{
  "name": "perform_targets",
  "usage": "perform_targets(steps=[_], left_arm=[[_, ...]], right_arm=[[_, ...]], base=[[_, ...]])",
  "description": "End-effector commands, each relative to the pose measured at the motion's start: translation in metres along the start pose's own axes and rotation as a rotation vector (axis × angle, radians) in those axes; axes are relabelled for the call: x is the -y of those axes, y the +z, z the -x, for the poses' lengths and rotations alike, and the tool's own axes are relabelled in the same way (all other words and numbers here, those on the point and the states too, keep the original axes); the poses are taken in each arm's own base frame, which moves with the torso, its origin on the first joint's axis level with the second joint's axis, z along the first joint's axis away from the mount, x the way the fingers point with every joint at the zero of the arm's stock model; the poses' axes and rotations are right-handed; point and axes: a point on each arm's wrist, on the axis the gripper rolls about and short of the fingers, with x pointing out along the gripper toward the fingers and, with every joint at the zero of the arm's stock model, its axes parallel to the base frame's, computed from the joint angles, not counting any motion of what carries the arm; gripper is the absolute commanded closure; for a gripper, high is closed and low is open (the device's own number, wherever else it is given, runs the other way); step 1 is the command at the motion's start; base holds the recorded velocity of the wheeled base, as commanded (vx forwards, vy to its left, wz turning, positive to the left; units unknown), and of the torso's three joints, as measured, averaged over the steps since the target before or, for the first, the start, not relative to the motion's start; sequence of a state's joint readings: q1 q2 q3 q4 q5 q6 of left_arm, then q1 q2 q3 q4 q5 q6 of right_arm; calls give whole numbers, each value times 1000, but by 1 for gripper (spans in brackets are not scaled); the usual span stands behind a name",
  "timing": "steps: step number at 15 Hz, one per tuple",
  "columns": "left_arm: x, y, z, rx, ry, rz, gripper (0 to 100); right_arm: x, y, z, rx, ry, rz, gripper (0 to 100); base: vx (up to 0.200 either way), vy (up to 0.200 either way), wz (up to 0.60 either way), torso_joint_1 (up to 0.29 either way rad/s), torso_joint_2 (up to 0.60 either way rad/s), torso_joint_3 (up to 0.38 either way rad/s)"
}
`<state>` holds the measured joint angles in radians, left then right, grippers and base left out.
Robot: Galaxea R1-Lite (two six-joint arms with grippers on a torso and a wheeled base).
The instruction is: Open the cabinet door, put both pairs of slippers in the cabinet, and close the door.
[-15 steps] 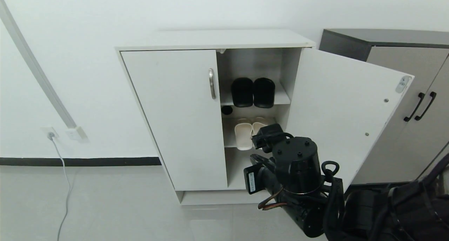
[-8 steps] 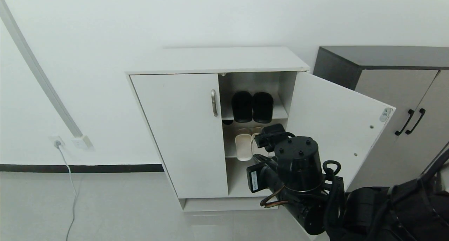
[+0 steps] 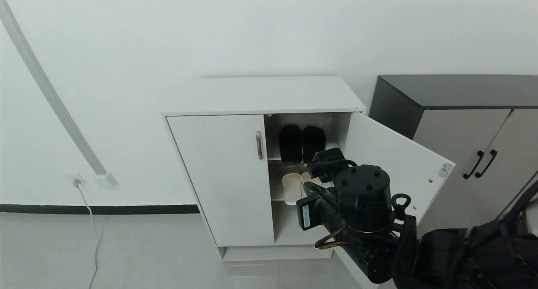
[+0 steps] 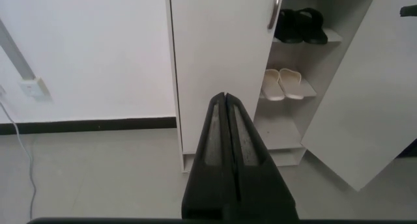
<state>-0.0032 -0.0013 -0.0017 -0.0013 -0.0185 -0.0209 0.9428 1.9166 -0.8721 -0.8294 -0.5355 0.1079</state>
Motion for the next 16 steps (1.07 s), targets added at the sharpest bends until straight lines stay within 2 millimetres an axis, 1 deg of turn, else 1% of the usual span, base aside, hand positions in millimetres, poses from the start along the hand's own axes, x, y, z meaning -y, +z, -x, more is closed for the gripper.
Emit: perform_targets(steps=[1,9,12,16], left_arm=[[0,0,0,-1,0,1,100],[0,0,0,-1,0,2,100],[0,0,0,-1,0,2,100],[0,0,0,-1,0,2,100]], right_arm=[[0,0,0,0,1,0,100],[1,-1,3,-1,2,-3,100],[5,-2,4,-5,8,-2,100],[6,-4,4,-13,6,4,100]], base=[[0,0,0,203,-515,-315],[0,0,0,232,-552,-320],[0,0,0,238,-548,-299],[0,0,0,32,-58,-36]])
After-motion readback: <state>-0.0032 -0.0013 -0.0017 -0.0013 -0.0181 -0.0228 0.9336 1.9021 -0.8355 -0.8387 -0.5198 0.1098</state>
